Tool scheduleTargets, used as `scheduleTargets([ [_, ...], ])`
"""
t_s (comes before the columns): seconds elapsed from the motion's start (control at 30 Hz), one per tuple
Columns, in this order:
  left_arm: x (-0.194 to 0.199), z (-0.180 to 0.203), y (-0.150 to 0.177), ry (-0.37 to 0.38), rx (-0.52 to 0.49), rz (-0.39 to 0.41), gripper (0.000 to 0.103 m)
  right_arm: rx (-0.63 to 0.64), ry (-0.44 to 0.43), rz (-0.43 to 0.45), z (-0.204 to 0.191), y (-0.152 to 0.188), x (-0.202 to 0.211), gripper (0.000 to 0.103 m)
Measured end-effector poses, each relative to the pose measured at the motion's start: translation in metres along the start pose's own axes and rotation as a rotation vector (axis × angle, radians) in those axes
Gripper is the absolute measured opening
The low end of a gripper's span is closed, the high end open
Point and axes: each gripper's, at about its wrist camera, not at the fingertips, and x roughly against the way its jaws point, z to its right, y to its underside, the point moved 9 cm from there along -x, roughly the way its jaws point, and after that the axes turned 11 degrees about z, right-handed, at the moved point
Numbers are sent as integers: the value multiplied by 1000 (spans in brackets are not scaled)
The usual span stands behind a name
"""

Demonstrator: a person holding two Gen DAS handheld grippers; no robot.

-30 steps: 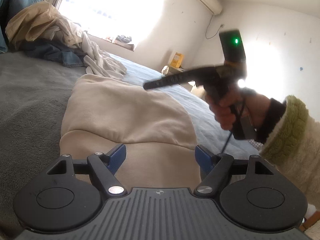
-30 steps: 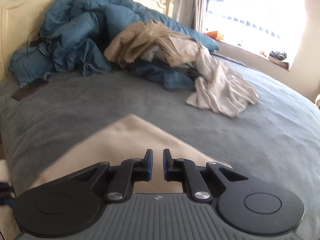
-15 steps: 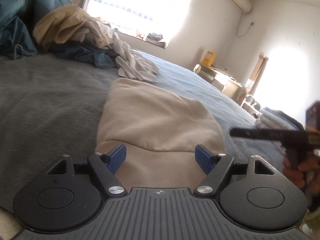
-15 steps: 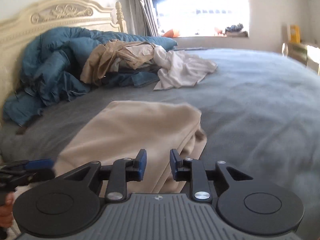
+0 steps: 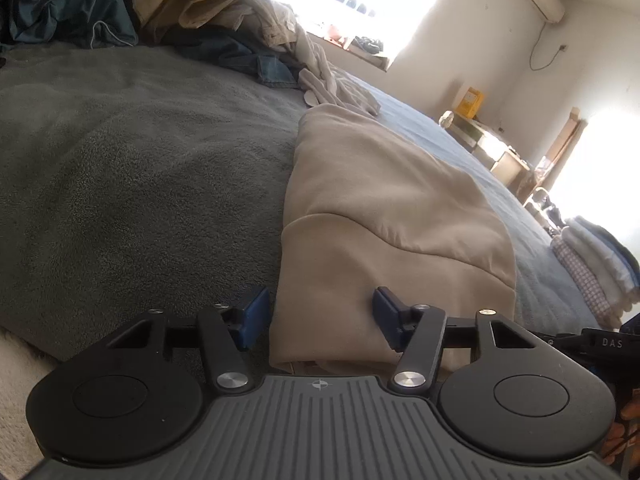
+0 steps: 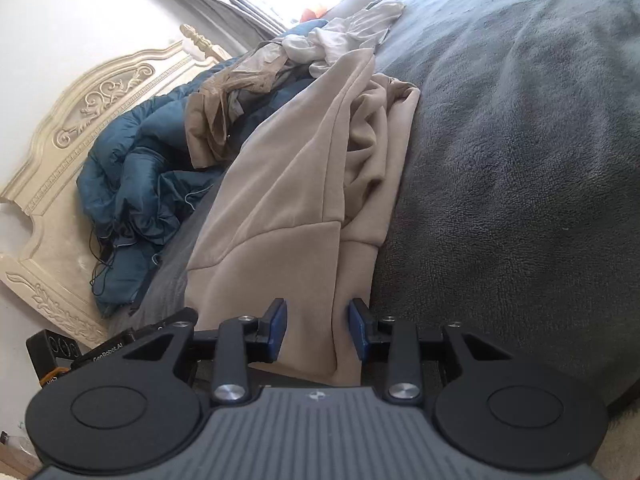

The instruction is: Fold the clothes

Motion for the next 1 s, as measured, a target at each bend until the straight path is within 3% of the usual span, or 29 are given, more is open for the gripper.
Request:
scheduleTargets([
  [0.27, -1, 3, 1, -13, -11, -26, 55, -31, -12, 126, -5, -16, 24, 37],
  [0.37, -4, 3, 1, -45, -7, -53, 70, -47, -11, 119, -2, -17, 17, 37],
  [0.43, -5, 4, 1, -74, -26, -62, 73, -71, -3, 106, 4, -15, 9, 37],
  [0.7, -8, 21, -1, -201, -226, -97, 96, -78, -35, 13, -2, 6, -4, 37],
  [0.83, -7, 29, 1, -228, -312, -98, 103, -76, -7, -13, -2, 15, -6, 37],
  [1.0, -6, 31, 4, -234, -348, -118, 103, -100, 8, -1, 0, 16, -8, 34],
])
